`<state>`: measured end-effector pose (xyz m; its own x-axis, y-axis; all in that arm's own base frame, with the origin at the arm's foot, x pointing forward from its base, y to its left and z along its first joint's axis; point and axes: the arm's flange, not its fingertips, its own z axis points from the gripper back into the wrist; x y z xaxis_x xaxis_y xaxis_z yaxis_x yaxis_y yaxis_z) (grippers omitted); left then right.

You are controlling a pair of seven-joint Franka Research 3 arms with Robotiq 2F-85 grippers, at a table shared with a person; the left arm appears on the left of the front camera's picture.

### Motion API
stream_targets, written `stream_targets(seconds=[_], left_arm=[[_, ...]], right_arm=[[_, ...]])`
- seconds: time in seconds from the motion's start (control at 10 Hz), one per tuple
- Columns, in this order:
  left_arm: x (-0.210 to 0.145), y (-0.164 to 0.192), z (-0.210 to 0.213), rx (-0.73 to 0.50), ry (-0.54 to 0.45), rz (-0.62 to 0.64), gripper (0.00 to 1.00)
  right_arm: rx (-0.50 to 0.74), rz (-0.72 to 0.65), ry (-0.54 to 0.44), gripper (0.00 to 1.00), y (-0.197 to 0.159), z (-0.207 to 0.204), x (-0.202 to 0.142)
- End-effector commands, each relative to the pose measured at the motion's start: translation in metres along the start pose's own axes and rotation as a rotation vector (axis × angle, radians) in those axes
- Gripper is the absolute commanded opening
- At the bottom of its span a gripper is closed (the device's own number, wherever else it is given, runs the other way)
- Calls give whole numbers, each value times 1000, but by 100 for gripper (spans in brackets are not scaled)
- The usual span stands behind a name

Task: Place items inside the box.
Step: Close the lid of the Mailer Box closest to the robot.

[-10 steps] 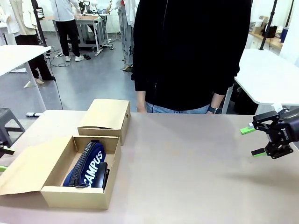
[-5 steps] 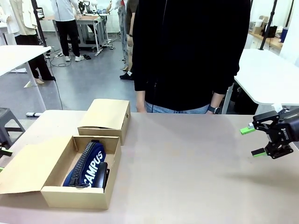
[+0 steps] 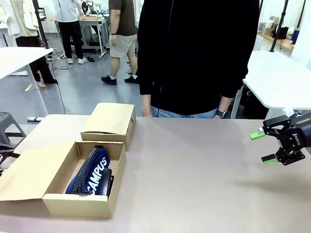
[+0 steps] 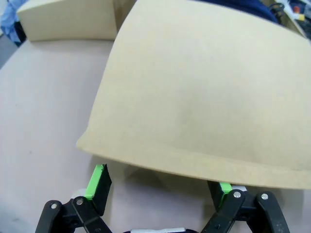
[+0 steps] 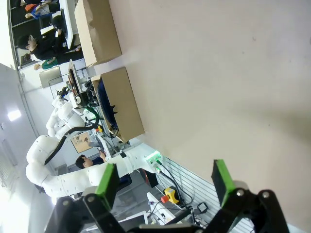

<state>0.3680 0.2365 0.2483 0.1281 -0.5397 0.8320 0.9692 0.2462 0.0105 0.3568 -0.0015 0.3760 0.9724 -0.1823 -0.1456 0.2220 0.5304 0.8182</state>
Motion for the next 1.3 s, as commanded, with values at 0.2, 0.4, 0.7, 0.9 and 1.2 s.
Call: stream_targets(seconds=[0.2, 0.4, 0.7, 0.9, 1.2], left_arm=[[-6, -10, -4, -17, -187, -82, 100], [4, -16, -2, -54, -301, -86, 100], [42, -32, 0, -90, -427, -154, 100], [84, -49, -15, -138, -502, -191, 100], [155, -77, -72, -177, -522, -334, 100]], right_arm=[[14, -19, -3, 100, 3, 1, -1], [14, -19, -3, 100, 3, 1, -1], [14, -19, -3, 100, 3, 1, -1], [14, -19, -3, 100, 3, 1, -1], [14, -19, -3, 100, 3, 1, -1]])
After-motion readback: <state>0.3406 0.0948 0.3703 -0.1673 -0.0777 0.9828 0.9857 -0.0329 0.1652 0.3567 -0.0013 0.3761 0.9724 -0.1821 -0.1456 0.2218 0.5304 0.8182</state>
